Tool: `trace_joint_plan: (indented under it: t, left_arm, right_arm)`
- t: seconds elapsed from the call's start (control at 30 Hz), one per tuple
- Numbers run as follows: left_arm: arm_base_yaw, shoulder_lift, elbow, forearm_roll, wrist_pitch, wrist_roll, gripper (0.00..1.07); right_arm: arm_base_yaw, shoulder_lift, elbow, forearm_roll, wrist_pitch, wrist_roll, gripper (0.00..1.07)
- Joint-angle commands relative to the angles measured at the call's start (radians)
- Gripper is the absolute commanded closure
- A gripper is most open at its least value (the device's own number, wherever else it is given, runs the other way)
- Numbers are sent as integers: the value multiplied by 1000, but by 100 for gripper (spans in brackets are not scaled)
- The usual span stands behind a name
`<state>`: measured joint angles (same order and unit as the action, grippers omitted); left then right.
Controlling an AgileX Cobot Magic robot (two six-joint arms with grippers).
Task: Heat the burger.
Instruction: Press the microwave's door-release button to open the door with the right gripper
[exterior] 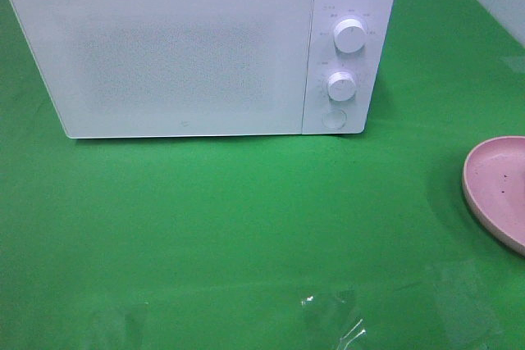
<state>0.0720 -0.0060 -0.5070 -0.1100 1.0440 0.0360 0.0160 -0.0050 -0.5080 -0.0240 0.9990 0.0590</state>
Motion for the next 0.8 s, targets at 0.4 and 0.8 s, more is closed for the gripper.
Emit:
trace_joint_plan:
  t: [0.4, 0.8]
  left_arm:
    - [0, -18, 1, -3, 0, -1, 5]
    - [0, -18, 1, -3, 0, -1, 5]
  right_arm:
    - [-5, -25, 1, -1, 0, -4, 37]
    - [-5, 42, -62, -1, -32, 0, 37]
